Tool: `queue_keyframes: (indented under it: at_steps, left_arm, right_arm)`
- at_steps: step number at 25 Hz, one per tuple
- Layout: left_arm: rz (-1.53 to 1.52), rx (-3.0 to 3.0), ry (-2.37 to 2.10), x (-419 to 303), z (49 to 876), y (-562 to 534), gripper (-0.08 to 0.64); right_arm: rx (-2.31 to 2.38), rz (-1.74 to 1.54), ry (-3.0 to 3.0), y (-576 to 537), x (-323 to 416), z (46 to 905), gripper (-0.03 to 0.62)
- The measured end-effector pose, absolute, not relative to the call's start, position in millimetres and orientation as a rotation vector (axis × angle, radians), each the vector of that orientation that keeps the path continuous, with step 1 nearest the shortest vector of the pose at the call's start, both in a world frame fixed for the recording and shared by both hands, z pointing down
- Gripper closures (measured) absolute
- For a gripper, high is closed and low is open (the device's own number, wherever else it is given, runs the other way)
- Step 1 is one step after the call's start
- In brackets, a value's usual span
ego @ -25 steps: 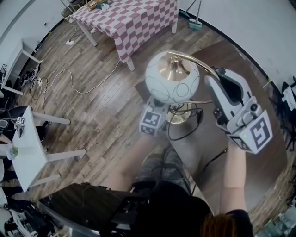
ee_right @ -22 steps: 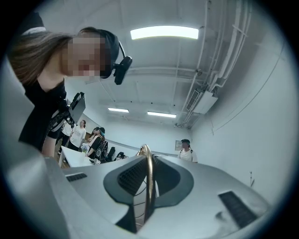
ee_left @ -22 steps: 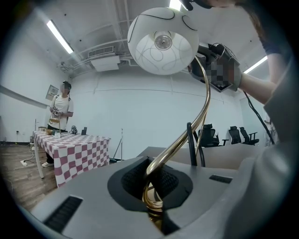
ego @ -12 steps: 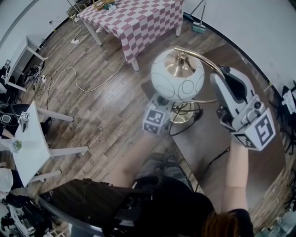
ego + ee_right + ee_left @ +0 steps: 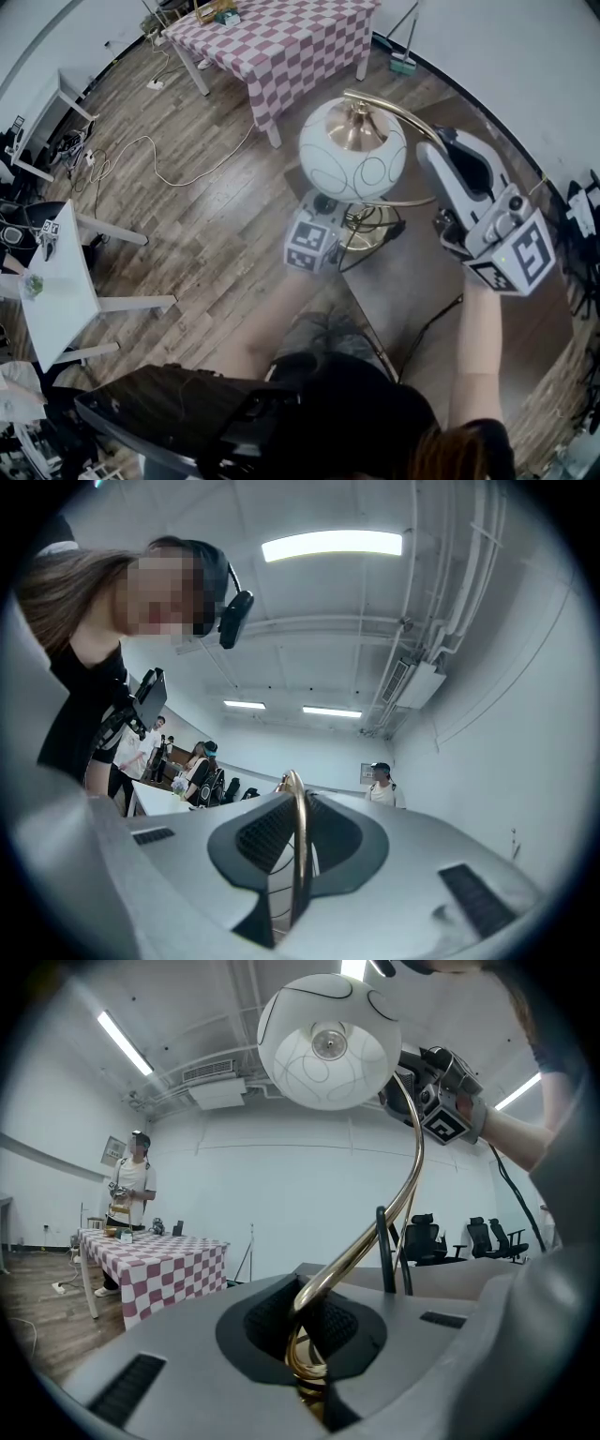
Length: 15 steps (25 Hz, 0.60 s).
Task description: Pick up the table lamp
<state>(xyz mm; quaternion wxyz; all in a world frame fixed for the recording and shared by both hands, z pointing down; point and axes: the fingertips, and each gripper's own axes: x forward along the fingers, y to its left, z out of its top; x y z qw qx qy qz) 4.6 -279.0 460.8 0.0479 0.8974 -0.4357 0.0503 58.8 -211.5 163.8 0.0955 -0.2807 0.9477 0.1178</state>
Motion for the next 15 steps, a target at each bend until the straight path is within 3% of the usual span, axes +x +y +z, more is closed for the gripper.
queue_keyframes:
  at_steps: [15]
  left_arm:
    - [0.151,2.715,-1.379,5,445,-271,0.560]
  right_arm:
    - [-0.790,0.319,2.812,-206,62,149,0.548]
